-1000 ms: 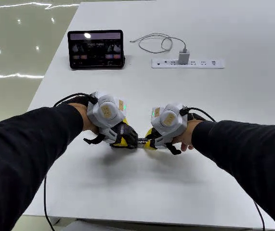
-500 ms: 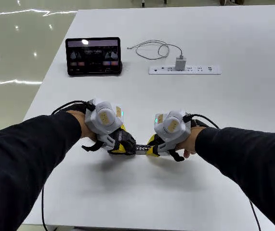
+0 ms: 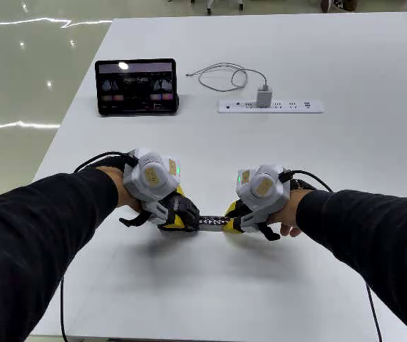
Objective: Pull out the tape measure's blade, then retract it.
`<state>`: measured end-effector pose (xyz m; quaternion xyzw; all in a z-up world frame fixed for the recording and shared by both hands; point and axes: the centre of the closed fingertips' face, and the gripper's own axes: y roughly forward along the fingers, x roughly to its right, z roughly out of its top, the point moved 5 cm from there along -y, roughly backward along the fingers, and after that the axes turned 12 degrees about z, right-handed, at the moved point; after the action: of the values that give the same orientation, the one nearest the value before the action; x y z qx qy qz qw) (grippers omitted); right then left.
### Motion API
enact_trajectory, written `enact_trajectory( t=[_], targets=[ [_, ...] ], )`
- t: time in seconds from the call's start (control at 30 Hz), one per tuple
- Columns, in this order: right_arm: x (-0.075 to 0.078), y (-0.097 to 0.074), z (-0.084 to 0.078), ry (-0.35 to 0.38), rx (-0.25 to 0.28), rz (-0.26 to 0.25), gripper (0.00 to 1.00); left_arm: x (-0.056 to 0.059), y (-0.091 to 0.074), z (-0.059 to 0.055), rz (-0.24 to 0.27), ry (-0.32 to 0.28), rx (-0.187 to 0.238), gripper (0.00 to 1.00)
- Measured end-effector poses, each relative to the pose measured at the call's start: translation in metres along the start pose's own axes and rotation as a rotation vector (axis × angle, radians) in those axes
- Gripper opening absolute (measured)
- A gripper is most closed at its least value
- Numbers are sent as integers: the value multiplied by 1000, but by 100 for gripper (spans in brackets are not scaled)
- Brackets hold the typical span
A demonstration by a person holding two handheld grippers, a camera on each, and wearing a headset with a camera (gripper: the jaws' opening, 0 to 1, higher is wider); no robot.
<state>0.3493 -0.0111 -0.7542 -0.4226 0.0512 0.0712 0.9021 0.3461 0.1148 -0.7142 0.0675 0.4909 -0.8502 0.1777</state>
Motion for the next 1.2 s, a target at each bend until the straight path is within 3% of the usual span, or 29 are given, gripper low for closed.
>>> enact_trajectory(
  t=[1.2],
  targets=[
    [-1,-15,-19,11,-20,-16,10,0,0,0,11,-21,18,31]
  ],
)
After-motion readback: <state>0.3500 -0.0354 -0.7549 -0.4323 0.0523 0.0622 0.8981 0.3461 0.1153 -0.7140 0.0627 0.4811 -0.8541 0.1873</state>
